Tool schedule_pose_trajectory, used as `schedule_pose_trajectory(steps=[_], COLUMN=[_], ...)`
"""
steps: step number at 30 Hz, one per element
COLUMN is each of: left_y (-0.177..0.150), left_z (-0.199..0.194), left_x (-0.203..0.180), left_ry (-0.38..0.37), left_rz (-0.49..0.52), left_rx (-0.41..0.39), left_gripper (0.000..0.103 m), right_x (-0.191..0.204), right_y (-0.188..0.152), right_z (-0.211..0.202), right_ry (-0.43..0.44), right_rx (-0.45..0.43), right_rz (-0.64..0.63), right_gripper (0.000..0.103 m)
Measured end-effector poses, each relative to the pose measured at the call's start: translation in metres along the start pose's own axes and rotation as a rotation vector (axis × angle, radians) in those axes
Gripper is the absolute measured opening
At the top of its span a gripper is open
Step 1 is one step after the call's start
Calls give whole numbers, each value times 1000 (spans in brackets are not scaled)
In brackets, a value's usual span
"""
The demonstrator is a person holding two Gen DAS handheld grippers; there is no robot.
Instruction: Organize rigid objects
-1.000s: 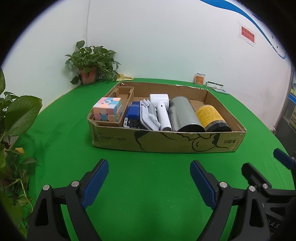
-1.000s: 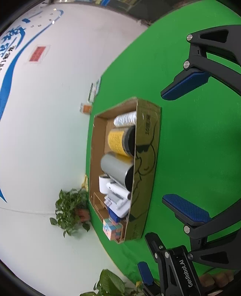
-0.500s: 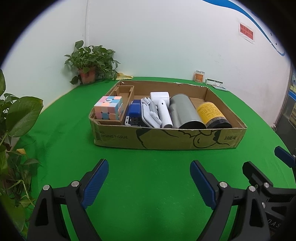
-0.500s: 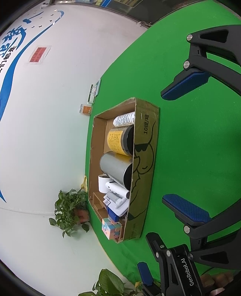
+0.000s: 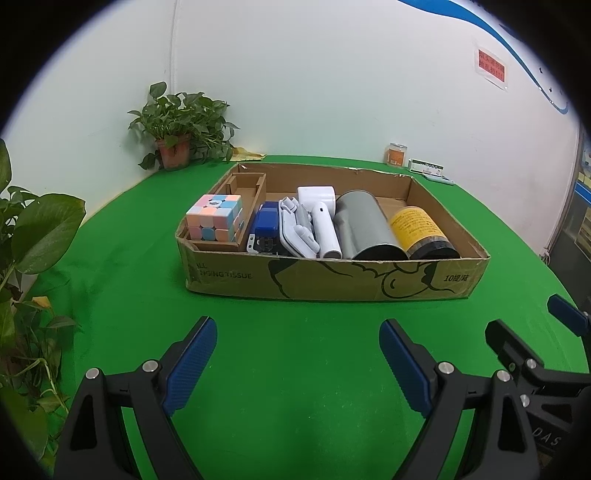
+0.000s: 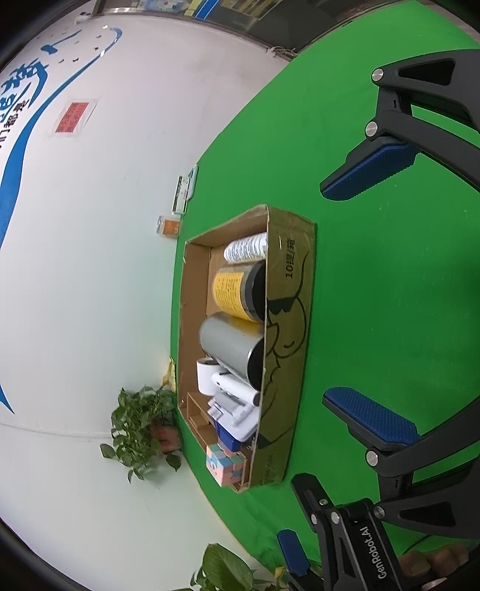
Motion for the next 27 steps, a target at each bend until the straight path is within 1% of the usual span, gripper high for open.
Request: schedule_pose_trajectory(steps=[8, 12, 20, 24, 27], left_y=[-2, -2, -1, -1, -1], left_z=[3, 3, 9, 8, 10], left_x=[3, 5, 5, 6, 6], left_ry=[19, 43, 22, 21, 45], left_rz=[-4, -1, 1, 6, 20], left_rx=[13, -4, 14, -2, -2], left_gripper=[90, 90, 90, 90, 90], right_x=[5, 2, 0, 4, 5], right_y=[-1, -2, -2, -3, -4], right_z=[5, 6, 7, 7, 7], right_ry=[24, 14, -3, -4, -9], right_rx=[8, 12, 17, 22, 26], right_rz=[7, 8, 26, 23, 20], right_gripper=[102, 102, 102, 102, 102])
Point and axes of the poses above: each gripper's, at about its wrist camera, not at the fingertips, and z roughly the way its jaws point, x to its left, y to its top, the point moved 8 cm from there along z, roughly the way its jaws point, and after that the axes turned 6 degrees about -z, right-handed, at the moved point
